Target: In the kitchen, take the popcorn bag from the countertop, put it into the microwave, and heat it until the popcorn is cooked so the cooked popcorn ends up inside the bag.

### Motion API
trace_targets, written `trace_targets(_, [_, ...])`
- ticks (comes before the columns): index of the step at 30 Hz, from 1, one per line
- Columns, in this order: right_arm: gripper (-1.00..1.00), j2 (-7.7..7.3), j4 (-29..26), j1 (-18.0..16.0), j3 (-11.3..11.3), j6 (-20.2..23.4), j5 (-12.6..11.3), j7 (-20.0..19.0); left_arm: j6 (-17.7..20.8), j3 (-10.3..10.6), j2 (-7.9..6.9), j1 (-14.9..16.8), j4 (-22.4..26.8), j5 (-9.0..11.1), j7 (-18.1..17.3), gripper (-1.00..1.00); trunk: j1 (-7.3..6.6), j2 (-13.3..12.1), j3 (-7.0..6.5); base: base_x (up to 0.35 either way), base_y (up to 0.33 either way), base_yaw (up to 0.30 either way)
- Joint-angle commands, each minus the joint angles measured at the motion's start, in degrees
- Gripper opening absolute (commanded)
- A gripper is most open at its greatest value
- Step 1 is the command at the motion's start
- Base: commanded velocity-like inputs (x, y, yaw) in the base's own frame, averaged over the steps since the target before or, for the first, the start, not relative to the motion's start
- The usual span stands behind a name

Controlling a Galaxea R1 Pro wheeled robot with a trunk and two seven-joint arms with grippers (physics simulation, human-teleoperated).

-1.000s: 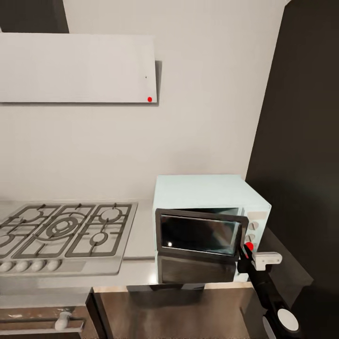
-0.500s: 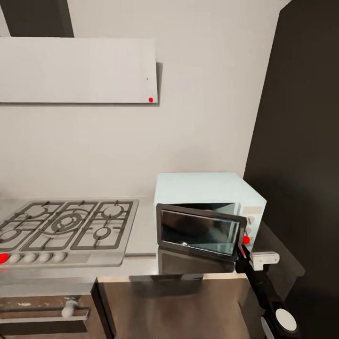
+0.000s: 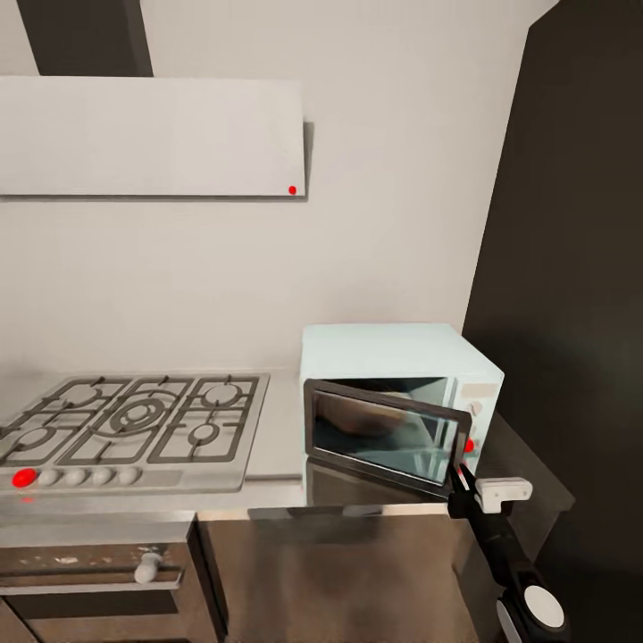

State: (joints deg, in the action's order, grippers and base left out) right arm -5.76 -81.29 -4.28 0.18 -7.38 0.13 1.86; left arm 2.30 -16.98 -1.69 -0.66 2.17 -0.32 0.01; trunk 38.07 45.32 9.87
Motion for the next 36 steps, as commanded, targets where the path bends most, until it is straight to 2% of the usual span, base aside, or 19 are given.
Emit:
trace_targets(1, [-1.00,-0.04,0.08,-0.02,-0.18,-0.18,-0.39,0.49,0.25,-0.24,0.02,-0.05,0.20,-0.03,-0.01,1.00,0.01,0.05,0.08,-0.015,0.009,0.000])
trace_targets(10, [-1.00,-0.04,0.08,-0.02,-0.17,-0.18,-0.39,0.46,0.25,-0.24,0.02,-0.05,0.20,-0.03,-0.01,1.00,0.01,0.05,0.08,-0.142,0.001,0.000])
trace_targets(32, [-1.00,-0.04,0.08,-0.01,-0.09,-0.33,-0.35,0.43,0.25,-0.24,0.02,-0.05,0.20,-0.03,-0.01,1.00,0.01,0.05,0.08,-0.041,0.000,0.000])
trace_targets(33, [1.00,-0.04,0.08,0.02,-0.09,-0.57,-0.33,0.43,0.25,-0.24,0.02,-0.05,0.20,-0.03,-0.01,1.00,0.01,0.05,0.08,0.000,0.000,0.000])
trace_targets(36, [1.00,-0.03,0.10,0.05,-0.09,-1.87,-0.31,0.45,0.25,-0.24,0.02,-0.05,0.20,-0.03,-0.01,1.00,0.01,0.05,0.08,0.000,0.000,0.000])
